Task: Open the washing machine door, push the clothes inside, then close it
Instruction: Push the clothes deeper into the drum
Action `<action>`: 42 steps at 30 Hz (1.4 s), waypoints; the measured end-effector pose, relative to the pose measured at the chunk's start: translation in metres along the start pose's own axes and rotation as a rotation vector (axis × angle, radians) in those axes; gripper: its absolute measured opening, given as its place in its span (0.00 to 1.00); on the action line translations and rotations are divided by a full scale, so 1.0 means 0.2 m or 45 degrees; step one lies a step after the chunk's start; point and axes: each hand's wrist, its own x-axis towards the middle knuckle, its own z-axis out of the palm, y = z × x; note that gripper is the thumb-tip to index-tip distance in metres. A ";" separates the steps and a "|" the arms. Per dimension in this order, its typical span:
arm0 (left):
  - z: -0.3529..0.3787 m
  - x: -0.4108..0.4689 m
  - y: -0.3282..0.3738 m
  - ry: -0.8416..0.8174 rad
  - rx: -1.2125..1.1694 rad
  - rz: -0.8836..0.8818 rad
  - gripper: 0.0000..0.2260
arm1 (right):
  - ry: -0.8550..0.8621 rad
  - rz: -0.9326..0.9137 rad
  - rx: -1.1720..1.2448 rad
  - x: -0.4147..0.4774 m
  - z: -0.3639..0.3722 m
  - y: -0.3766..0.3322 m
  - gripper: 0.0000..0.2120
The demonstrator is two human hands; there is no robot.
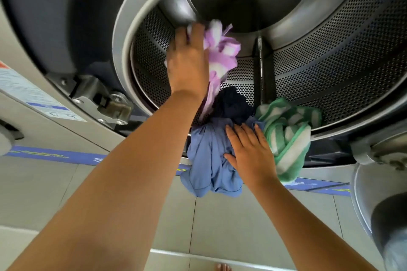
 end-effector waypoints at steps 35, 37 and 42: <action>0.02 -0.44 -0.12 -0.645 -0.120 0.136 0.13 | -0.213 0.316 0.024 0.00 -0.17 0.22 0.53; -0.01 -0.38 -0.09 -0.526 -0.253 -0.104 0.15 | -0.223 0.313 0.033 -0.01 -0.17 0.23 0.52; -0.01 -0.19 0.01 -0.272 -0.729 -0.860 0.14 | -0.249 0.260 -0.022 -0.05 -0.16 0.23 0.48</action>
